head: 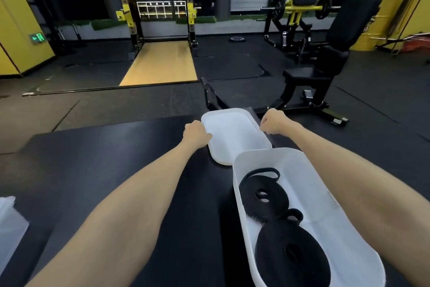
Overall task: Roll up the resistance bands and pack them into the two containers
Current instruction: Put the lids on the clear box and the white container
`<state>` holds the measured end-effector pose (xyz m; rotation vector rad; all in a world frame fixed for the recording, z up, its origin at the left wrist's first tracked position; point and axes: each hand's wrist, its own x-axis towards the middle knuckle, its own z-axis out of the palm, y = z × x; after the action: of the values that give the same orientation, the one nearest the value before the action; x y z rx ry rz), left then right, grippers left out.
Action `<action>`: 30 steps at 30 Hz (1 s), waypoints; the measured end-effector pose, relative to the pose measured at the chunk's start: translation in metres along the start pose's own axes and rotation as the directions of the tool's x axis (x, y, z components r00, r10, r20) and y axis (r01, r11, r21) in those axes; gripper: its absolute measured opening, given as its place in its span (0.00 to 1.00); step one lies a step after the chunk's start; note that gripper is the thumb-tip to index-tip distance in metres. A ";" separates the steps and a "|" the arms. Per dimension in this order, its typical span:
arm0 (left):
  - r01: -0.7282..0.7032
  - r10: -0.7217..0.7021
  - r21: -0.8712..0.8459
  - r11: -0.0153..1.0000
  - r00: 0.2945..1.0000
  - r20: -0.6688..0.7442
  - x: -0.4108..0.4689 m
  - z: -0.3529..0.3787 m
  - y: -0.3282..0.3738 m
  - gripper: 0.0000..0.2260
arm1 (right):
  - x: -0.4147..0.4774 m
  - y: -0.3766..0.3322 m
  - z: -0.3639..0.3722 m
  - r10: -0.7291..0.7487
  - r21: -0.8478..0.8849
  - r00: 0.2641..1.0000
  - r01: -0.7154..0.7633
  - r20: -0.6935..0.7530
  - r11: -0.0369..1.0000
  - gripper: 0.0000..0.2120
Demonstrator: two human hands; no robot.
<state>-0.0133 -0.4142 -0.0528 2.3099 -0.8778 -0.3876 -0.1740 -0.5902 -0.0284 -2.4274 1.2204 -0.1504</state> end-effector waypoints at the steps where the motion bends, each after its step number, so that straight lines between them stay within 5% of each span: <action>1: 0.022 -0.022 0.013 1.000 1.000 0.007 0.005 0.003 -0.002 0.16 | 0.006 0.002 0.005 0.022 -0.021 1.000 -0.022 0.011 1.000 0.07; 5: 0.087 -0.087 -0.018 0.996 0.996 0.000 0.022 0.009 -0.006 0.06 | 0.018 0.001 0.015 0.035 -0.049 0.999 -0.034 0.022 0.998 0.12; 13: 0.234 -0.244 -0.270 0.934 0.970 -0.005 0.026 0.012 -0.007 0.14 | 0.021 0.003 0.014 0.125 -0.005 0.992 -0.125 -0.024 0.992 0.13; 21: 0.247 -0.290 -0.510 0.824 0.957 -0.006 0.005 0.007 0.020 0.10 | -0.001 0.009 -0.027 0.164 0.368 0.968 -0.084 -0.192 0.926 0.07; 25: 0.120 -0.202 -0.668 0.735 0.978 -0.048 -0.015 0.002 0.034 0.11 | -0.027 0.021 -0.053 0.079 0.515 0.963 0.068 -0.259 0.854 0.12; 30: -0.185 0.097 -0.581 0.792 0.979 -0.179 -0.063 -0.019 0.043 0.09 | -0.090 0.044 -0.080 -0.075 0.511 0.949 0.231 -0.306 0.828 0.12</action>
<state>-0.0720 -0.3878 -0.0075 1.6517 -0.7213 -0.3662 -0.2839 -0.5680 0.0337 -2.0298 0.9148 -0.7970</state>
